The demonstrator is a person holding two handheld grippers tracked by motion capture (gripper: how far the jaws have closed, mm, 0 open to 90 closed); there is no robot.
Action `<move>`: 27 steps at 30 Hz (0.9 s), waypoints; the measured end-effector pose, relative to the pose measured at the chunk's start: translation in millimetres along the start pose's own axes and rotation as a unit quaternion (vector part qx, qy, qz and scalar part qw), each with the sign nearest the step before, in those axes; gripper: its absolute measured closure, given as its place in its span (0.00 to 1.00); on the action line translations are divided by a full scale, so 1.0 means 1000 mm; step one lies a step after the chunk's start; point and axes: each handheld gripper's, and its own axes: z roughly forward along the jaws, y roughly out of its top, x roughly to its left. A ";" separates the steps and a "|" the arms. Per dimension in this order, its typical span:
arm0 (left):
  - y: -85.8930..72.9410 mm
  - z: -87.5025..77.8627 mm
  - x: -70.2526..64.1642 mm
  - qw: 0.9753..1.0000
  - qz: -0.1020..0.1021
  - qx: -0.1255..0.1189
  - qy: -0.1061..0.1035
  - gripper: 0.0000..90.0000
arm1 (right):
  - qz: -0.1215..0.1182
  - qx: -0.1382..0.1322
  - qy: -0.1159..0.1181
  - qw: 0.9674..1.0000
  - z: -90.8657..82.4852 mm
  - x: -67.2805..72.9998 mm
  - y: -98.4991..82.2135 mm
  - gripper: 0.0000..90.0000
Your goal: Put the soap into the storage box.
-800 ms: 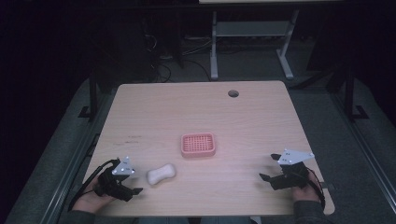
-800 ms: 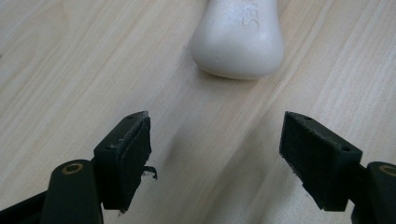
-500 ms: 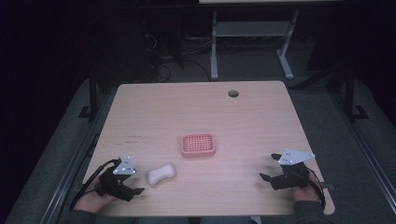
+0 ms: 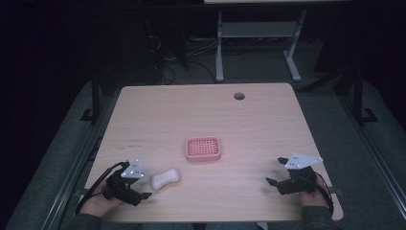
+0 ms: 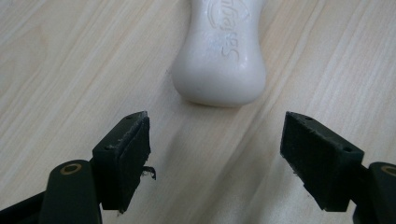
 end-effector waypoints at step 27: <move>0.045 -0.002 0.002 0.999 0.041 0.020 -0.003 0.27 | 0.003 -0.005 0.002 1.000 -0.002 0.001 -0.001 0.15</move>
